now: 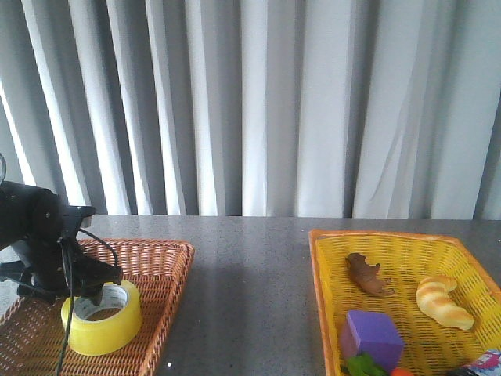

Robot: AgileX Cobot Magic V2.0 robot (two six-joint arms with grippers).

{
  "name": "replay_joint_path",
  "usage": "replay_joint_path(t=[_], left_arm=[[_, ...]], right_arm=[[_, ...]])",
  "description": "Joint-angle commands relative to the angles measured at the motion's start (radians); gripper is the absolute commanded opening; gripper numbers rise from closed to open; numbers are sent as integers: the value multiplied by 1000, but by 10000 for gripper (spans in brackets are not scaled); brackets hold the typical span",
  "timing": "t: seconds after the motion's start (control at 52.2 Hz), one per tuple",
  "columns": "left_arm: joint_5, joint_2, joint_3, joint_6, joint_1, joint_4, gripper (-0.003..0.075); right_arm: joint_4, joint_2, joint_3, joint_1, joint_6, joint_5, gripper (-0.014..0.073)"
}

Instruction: Transfer tape with both arms

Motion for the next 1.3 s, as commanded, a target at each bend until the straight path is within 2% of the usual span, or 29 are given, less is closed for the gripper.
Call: replay_joint_path(t=[0.0,0.096,0.23,0.479,0.786,0.978,1.284], left_arm=[[-11,-79,-43,31,0,0,472],[3,-112,-66,97,-1,-2,386],[-7,-192,-102,97,-1,-3,249],[-128,-413,-131,95,-1,-39,-7],[-160,-606,-131,94,-1,-133,-8],[-160,-721,-131,94,-1,-131,-7],[-160,-781,-131,94,-1,-132,-7]], right_arm=[[-28,-16,-25,-5,3,-64,-5],[-28,-16,-25,-5,3,-63,-5],[-28,-16,-25,-5,3,-63,-5],[-28,-16,-25,-5,3,-62,-5],[-28,-16,-25,-5,3,-60,-5],[-28,-16,-25,-5,3,-60,-5],[-28,-16,-25,-5,3,-60,-5]])
